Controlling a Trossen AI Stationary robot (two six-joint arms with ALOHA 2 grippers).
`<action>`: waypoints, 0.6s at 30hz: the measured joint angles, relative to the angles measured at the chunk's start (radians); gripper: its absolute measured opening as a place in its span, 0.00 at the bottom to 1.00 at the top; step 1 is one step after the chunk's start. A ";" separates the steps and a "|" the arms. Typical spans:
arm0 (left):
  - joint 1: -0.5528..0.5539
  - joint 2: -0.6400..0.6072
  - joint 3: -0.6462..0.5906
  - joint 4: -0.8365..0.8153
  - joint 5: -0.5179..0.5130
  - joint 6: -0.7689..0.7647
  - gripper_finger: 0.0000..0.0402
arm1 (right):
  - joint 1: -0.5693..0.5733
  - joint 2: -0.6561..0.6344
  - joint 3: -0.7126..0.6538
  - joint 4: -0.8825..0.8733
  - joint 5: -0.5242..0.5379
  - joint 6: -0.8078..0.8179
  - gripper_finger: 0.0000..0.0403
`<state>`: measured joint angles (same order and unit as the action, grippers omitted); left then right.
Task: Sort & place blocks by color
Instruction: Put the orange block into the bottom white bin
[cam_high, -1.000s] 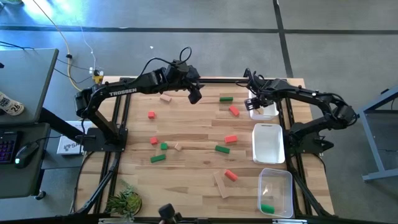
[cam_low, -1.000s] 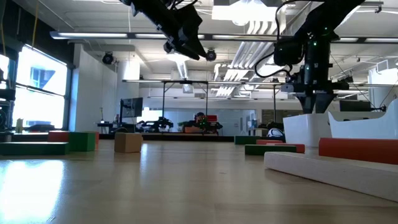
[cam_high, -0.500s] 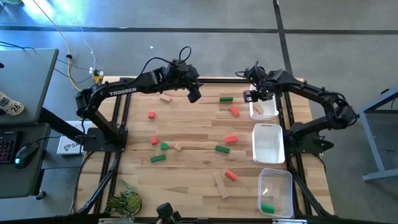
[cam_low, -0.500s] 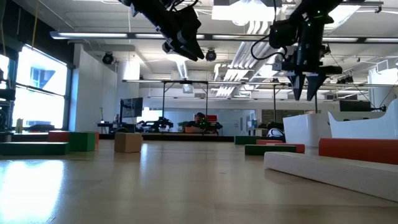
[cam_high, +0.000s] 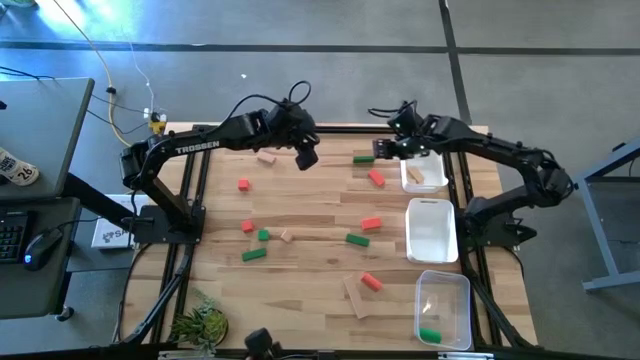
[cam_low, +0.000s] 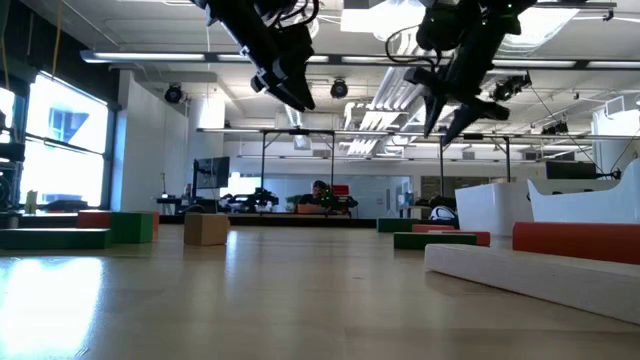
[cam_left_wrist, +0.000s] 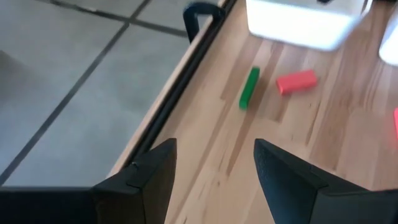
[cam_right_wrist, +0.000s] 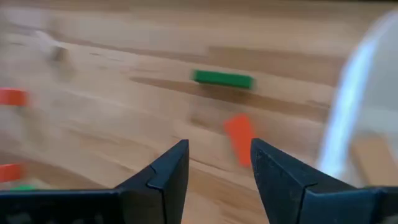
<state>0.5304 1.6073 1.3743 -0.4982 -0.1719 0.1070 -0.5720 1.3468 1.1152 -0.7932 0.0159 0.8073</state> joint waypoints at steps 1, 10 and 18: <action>0.000 0.000 0.000 -0.013 0.000 0.000 0.50 | 0.011 0.000 0.000 0.028 0.000 -0.001 0.39; 0.000 0.000 0.000 -0.059 0.008 0.000 0.50 | 0.095 0.000 0.000 0.136 0.002 -0.003 0.39; 0.000 0.000 0.000 -0.059 0.017 -0.013 0.50 | 0.148 0.000 0.000 0.164 0.089 -0.067 0.39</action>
<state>0.5301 1.6073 1.3743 -0.5571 -0.1550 0.0945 -0.4235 1.3468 1.1152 -0.6292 0.1046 0.7398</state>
